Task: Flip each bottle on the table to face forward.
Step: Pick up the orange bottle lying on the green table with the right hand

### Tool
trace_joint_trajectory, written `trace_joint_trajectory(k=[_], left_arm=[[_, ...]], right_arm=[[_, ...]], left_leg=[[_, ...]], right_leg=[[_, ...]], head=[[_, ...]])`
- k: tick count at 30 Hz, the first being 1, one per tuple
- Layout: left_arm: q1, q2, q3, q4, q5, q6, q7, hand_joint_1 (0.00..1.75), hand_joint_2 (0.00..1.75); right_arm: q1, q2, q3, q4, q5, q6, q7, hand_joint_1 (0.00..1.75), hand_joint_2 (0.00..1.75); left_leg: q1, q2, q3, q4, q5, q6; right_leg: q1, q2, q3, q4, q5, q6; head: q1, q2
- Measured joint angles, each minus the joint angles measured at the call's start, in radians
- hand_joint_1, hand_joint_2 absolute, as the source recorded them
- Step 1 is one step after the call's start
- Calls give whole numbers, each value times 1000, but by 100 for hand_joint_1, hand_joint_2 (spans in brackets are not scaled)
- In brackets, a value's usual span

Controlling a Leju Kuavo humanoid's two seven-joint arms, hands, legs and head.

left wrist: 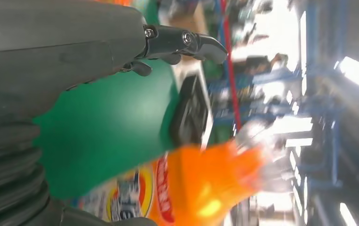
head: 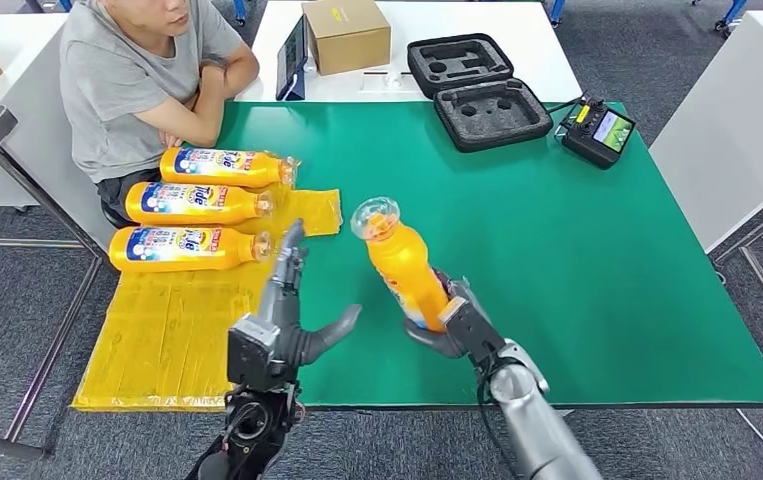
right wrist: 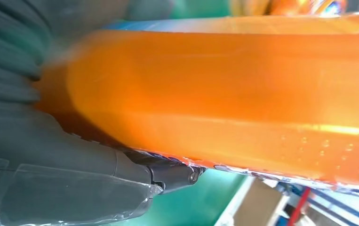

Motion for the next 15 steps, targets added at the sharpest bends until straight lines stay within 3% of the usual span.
trace_joint_trajectory(k=[6,15], left_arm=[[-56,-35,0,144,34,-58,0,0,175],[-96,-56,1,236,50,-77,-4,0,175]], right_arm=[[89,21,56,-141,16,-56,33,175,175],[109,27,95,-159,12,-84,35,175,175]], left_leg=[[0,0,-1,0,0,0],[0,0,-1,0,0,0]], right_leg=[[0,0,-1,0,0,0],[0,0,0,0,0,0]], head=[[0,0],[0,0]])
